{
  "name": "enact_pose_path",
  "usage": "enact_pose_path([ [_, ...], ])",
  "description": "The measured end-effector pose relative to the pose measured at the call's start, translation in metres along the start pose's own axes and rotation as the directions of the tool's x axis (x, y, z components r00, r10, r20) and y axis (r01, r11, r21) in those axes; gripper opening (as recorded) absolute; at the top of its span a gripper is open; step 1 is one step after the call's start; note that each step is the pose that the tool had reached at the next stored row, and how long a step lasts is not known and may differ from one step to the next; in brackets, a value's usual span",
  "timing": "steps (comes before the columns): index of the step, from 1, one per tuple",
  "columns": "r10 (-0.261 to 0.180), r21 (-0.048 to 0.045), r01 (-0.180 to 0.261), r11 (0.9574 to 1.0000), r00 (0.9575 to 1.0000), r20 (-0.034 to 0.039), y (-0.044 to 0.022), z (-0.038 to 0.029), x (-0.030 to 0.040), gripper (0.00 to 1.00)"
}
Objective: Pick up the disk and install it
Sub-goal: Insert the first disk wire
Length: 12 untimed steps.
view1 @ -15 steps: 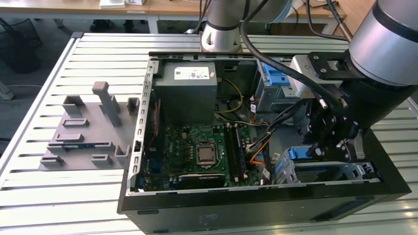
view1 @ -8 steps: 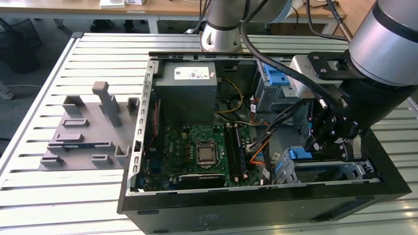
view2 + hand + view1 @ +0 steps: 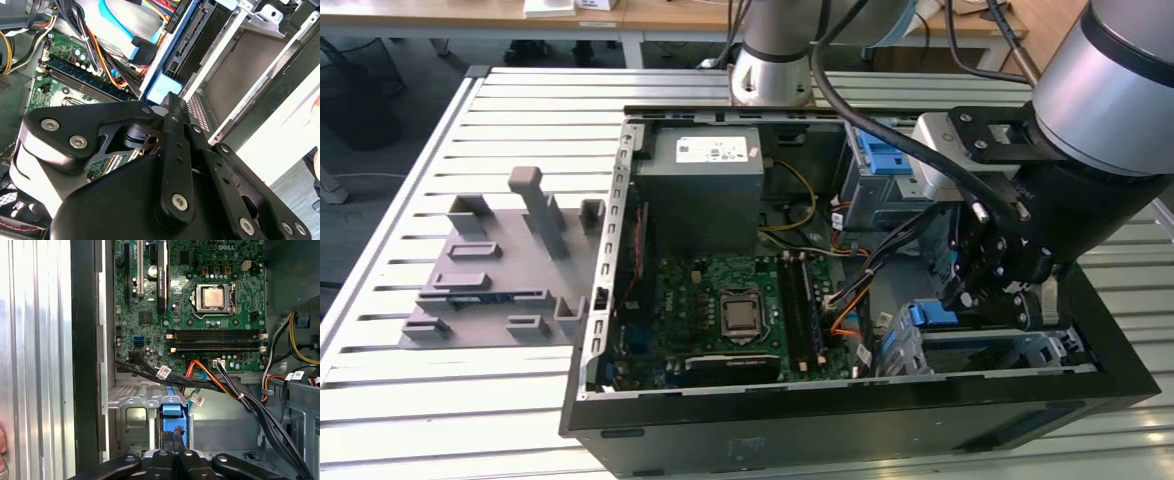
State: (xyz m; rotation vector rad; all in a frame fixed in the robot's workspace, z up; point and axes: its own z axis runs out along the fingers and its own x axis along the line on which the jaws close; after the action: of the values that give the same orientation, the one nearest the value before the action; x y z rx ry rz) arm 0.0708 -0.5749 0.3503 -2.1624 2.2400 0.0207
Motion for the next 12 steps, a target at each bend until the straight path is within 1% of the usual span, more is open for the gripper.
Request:
enact_pose_path([
  [12, 0.000, 0.0000, 0.000, 1.0000, 1.0000, -0.0001, 0.0000, 0.0001, 0.0000, 0.11],
])
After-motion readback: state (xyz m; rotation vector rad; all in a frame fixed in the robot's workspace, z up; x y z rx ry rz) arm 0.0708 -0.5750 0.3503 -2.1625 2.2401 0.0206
